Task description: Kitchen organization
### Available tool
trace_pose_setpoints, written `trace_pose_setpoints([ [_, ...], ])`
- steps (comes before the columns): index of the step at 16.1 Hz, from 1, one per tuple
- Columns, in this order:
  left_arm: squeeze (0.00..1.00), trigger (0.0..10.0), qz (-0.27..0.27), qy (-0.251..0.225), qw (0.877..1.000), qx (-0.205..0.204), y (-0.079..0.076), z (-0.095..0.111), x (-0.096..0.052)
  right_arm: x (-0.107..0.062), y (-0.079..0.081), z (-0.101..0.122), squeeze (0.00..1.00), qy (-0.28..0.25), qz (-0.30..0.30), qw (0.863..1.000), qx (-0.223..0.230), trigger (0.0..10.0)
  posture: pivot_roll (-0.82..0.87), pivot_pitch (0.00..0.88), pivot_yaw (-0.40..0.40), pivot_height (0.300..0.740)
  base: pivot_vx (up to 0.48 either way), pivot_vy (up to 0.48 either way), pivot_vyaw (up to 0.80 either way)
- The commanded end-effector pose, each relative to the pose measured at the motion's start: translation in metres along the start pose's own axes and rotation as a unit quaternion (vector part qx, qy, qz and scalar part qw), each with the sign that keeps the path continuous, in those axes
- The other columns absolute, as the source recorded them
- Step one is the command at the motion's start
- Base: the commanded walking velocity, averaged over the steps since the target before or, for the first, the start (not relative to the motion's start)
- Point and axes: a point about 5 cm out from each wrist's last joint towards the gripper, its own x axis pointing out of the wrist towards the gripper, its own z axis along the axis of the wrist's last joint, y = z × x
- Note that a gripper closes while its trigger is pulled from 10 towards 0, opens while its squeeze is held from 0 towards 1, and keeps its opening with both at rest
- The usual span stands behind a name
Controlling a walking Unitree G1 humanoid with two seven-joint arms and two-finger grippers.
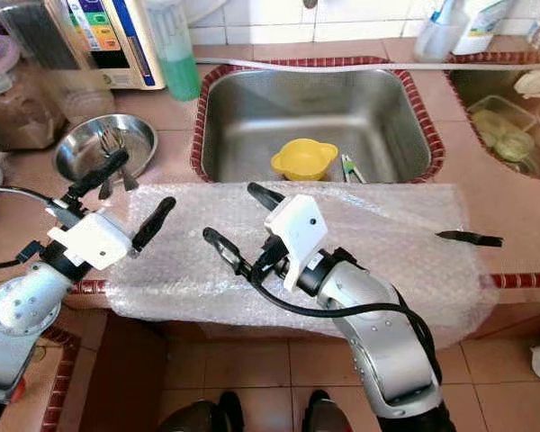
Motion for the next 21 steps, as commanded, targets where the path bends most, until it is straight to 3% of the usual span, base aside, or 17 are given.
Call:
trace_pose_setpoints([
  [1, 1.00, 10.0, 0.003, 0.010, 0.999, 0.033, 0.004, -0.006, 0.000, -0.001, 0.004, 0.004, 0.00, -0.008, 0.005, 1.000, 0.001, 10.0, -0.05, 0.286, 0.071, 0.740, 0.000, 0.000, 0.00],
  [2, 1.00, 10.0, 0.003, 0.011, 0.999, 0.034, 0.004, -0.007, 0.000, -0.001, 0.004, 0.005, 0.00, -0.008, 0.005, 1.000, 0.001, 10.0, -0.05, 0.286, 0.071, 0.740, 0.000, 0.000, 0.00],
  [3, 0.15, 10.0, -0.001, 0.024, 0.998, 0.053, 0.008, -0.014, 0.002, 0.000, 0.004, 0.005, 0.00, -0.009, 0.005, 1.000, 0.002, 10.0, -0.06, 0.291, 0.072, 0.740, 0.000, 0.000, 0.00],
  [4, 0.00, 10.0, -0.001, 0.034, 0.997, 0.062, 0.010, -0.018, 0.002, 0.000, 0.004, 0.006, 0.00, -0.009, 0.005, 1.000, 0.002, 10.0, -0.06, 0.291, 0.073, 0.740, 0.000, 0.000, 0.00],
  [5, 0.00, 10.0, -0.002, 0.058, 0.995, 0.076, 0.015, -0.028, 0.004, 0.000, 0.004, 0.006, 0.00, -0.010, 0.004, 1.000, 0.002, 10.0, -0.06, 0.293, 0.073, 0.740, 0.000, 0.000, 0.00],
  [7, 0.00, 10.0, 0.001, 0.059, 0.995, 0.086, 0.019, -0.032, 0.004, 0.000, 0.005, 0.006, 0.00, -0.010, 0.003, 1.000, 0.002, 10.0, -0.06, 0.293, 0.075, 0.740, 0.000, 0.000, 0.00],
  [12, 0.00, 10.0, -0.042, 0.069, 0.991, 0.108, 0.010, -0.041, -0.005, 0.001, 0.005, 0.006, 0.00, -0.009, 0.002, 1.000, 0.003, 10.0, -0.06, 0.294, 0.074, 0.740, 0.000, 0.000, 0.00],
  [13, 0.00, 7.5, -0.044, 0.067, 0.991, 0.103, 0.009, -0.041, -0.005, 0.002, 0.005, 0.006, 0.00, -0.010, 0.003, 1.000, 0.003, 10.0, -0.05, 0.294, 0.074, 0.740, 0.000, 0.000, 0.00],
  [14, 0.00, 8.0, -0.046, 0.069, 0.991, 0.104, 0.008, -0.042, -0.005, 0.002, 0.005, 0.007, 0.00, -0.011, 0.004, 1.000, 0.003, 10.0, -0.06, 0.293, 0.073, 0.740, 0.000, 0.000, 0.00],
  [15, 0.00, 9.7, -0.048, 0.070, 0.990, 0.109, 0.005, -0.043, -0.005, 0.003, 0.005, 0.007, 0.00, -0.011, 0.004, 1.000, 0.001, 10.0, -0.06, 0.293, 0.074, 0.740, 0.000, 0.000, 0.00],
  [18, 0.00, 10.0, -0.062, 0.076, 0.987, 0.126, 0.003, -0.046, -0.007, 0.003, 0.005, 0.007, 0.00, -0.011, 0.002, 1.000, 0.000, 10.0, -0.06, 0.292, 0.076, 0.740, 0.000, 0.000, 0.00],
  [21, 0.00, 10.0, -0.065, 0.099, 0.983, 0.142, 0.010, -0.054, -0.015, 0.003, 0.004, 0.007, 0.00, -0.011, 0.001, 1.000, 0.001, 10.0, -0.06, 0.292, 0.074, 0.740, 0.000, 0.000, 0.00],
])
